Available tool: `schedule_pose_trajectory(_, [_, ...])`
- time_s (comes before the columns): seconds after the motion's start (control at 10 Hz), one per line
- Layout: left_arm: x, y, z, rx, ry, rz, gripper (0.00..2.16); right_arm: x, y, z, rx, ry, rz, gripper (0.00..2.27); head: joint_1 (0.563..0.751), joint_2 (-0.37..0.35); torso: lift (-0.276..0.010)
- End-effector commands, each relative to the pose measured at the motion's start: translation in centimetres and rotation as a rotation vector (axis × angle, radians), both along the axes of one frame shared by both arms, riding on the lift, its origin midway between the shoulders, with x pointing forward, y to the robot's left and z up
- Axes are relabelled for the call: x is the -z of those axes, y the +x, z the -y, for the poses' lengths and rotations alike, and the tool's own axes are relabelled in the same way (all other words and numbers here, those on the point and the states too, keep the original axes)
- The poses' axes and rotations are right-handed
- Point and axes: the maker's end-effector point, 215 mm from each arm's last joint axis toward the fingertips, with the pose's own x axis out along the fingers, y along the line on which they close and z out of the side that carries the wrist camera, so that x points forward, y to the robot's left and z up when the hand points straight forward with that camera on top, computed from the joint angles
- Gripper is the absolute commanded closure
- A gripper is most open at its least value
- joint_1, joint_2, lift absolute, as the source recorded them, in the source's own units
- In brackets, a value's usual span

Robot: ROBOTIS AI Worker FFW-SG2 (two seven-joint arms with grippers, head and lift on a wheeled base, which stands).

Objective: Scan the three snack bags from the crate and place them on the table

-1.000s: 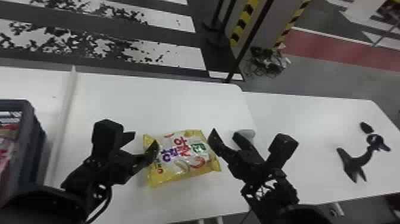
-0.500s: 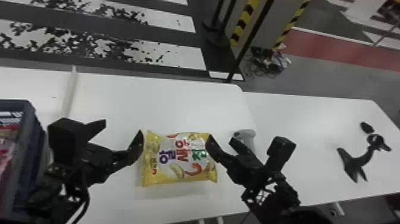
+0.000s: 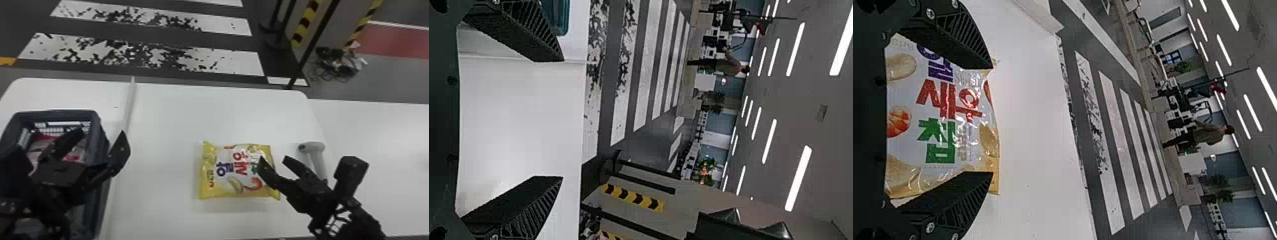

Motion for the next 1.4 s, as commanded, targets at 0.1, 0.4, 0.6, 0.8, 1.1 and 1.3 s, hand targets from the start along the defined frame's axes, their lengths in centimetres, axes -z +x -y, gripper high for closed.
schedule_pose_trajectory(0.1, [0.5,-1.6,-3.2,-0.038,-0.008,-0.023,0.04,1.4,-1.7,-3.5,-0.121,-0.041,-0.022,0.14,0.695,-0.052,-0.062])
schedule_pose_trajectory(0.4, [1.0,-2.4,-3.3,-0.040,-0.005,-0.040,0.05,2.9,-4.1,-9.3,-0.268,-0.090,-0.026,0.14,0.695,0.051,-0.062])
schedule_pose_trajectory(0.6, [1.3,-2.5,-2.9,-0.034,-0.010,-0.047,0.05,3.2,-5.4,-13.3,-0.394,-0.212,0.017,0.14,0.695,0.120,-0.062])
schedule_pose_trajectory(0.8, [1.2,-2.5,-2.8,-0.030,-0.012,-0.044,0.05,2.9,-5.8,-15.4,-0.465,-0.326,0.087,0.14,0.695,0.170,-0.062])
schedule_pose_trajectory(1.1, [2.0,-2.8,-2.3,-0.012,-0.018,-0.068,0.05,4.4,-6.0,-16.2,-0.536,-0.511,0.155,0.14,0.695,0.201,-0.062])
schedule_pose_trajectory(1.3, [1.9,-2.7,-2.0,-0.005,-0.022,-0.067,0.05,6.4,-6.5,-17.0,-0.587,-0.643,0.177,0.14,0.695,0.206,-0.062])
